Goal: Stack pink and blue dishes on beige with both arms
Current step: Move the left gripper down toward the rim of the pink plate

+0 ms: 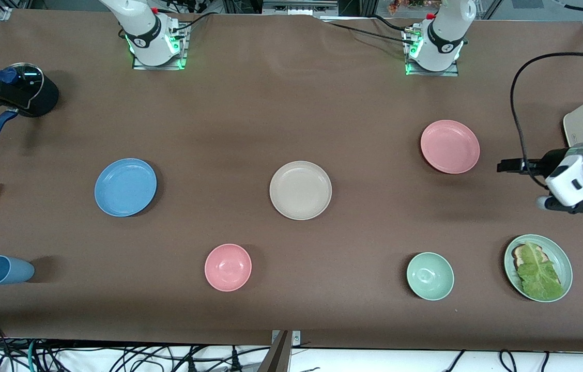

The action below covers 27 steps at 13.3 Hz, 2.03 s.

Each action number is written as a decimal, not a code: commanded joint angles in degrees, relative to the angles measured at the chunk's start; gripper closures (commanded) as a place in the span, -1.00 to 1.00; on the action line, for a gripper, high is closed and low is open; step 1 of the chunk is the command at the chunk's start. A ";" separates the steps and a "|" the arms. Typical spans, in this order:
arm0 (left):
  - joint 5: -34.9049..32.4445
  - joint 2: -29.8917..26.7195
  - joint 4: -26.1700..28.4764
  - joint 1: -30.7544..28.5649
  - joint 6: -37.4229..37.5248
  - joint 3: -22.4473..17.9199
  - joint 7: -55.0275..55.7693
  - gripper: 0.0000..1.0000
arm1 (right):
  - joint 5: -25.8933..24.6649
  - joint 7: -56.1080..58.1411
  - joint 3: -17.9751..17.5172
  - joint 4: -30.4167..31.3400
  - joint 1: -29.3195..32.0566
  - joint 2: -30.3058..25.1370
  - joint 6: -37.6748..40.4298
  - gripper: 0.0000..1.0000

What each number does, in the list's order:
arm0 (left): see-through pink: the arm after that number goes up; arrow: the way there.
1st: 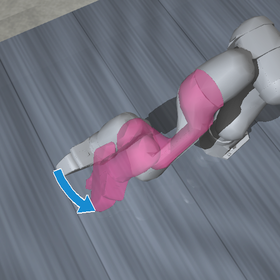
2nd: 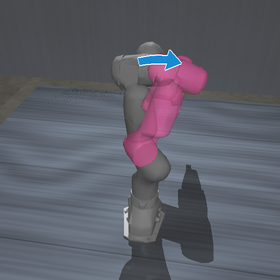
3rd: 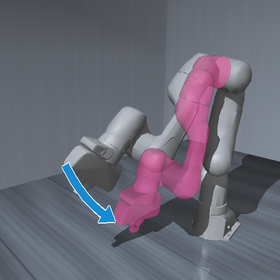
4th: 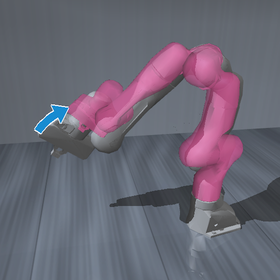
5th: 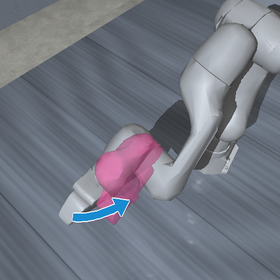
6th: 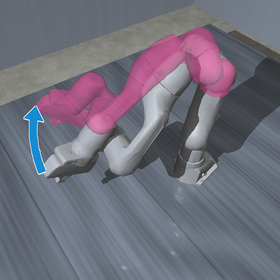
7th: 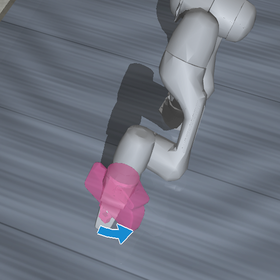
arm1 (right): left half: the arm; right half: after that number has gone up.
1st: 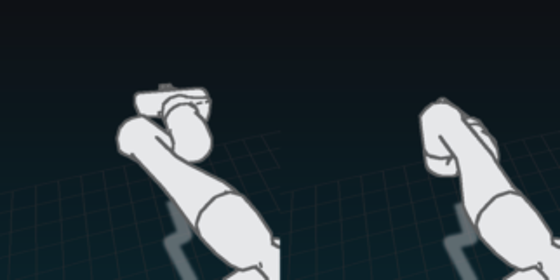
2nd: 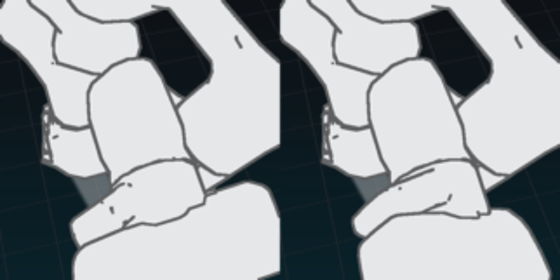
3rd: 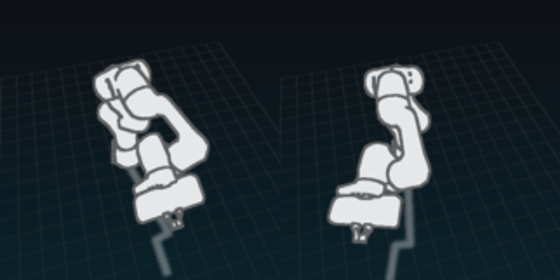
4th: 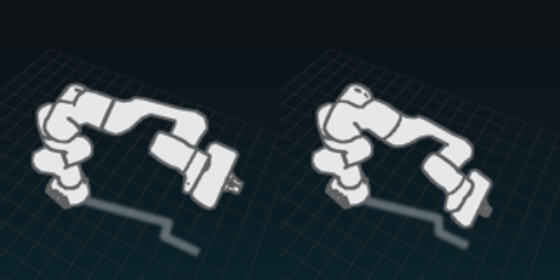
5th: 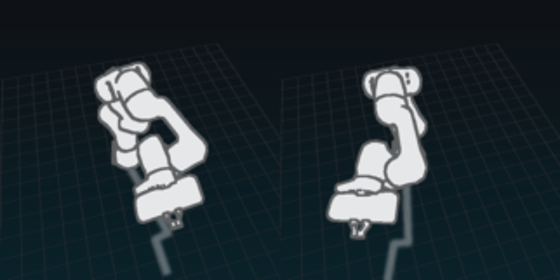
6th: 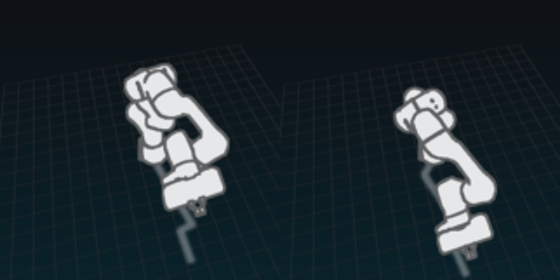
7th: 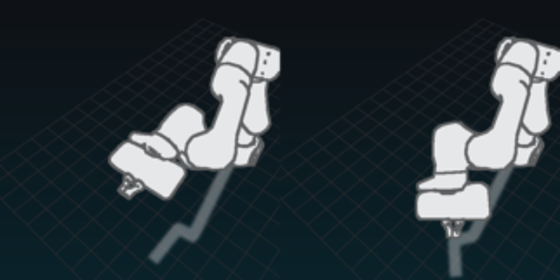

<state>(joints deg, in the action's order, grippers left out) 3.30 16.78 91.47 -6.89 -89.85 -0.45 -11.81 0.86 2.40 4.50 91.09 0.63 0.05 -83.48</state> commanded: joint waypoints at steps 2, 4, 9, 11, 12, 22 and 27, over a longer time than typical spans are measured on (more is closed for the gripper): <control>3.19 -9.11 14.94 4.40 -8.04 -9.54 -7.86 -1.00 | 0.90 0.15 0.07 0.40 0.24 -0.67 0.43 -1.00; 4.16 -11.06 19.61 13.18 -11.12 -19.28 -9.80 -1.00 | 0.90 0.15 0.07 0.40 0.24 -0.67 0.43 -1.00; 7.24 -11.06 23.57 14.54 -13.76 -22.58 -12.35 -1.00 | 0.90 0.15 0.07 0.40 0.24 -0.67 0.43 -1.00; 8.29 -10.80 25.42 14.10 -15.43 -22.67 -13.58 -1.00 | 0.90 0.15 0.07 0.40 0.24 -0.67 0.43 -1.00; 8.47 -10.63 25.78 13.66 -15.79 -22.58 -14.20 -1.00 | 0.90 0.15 0.07 0.40 0.24 -0.67 0.43 -1.00; 17.00 -2.72 27.97 7.68 -21.14 -22.58 -27.29 -1.00 | 0.90 0.24 0.60 0.49 0.24 -0.67 0.43 -1.00; 21.56 -0.52 30.79 7.50 -24.14 -22.58 -30.72 -1.00 | 0.90 0.24 0.60 0.49 0.24 -0.67 0.43 -1.00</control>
<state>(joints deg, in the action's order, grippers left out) 22.13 15.49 121.25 0.79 -112.76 -22.95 -39.57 0.88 2.40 5.03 91.12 0.64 0.05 -83.42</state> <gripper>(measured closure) 0.000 0.000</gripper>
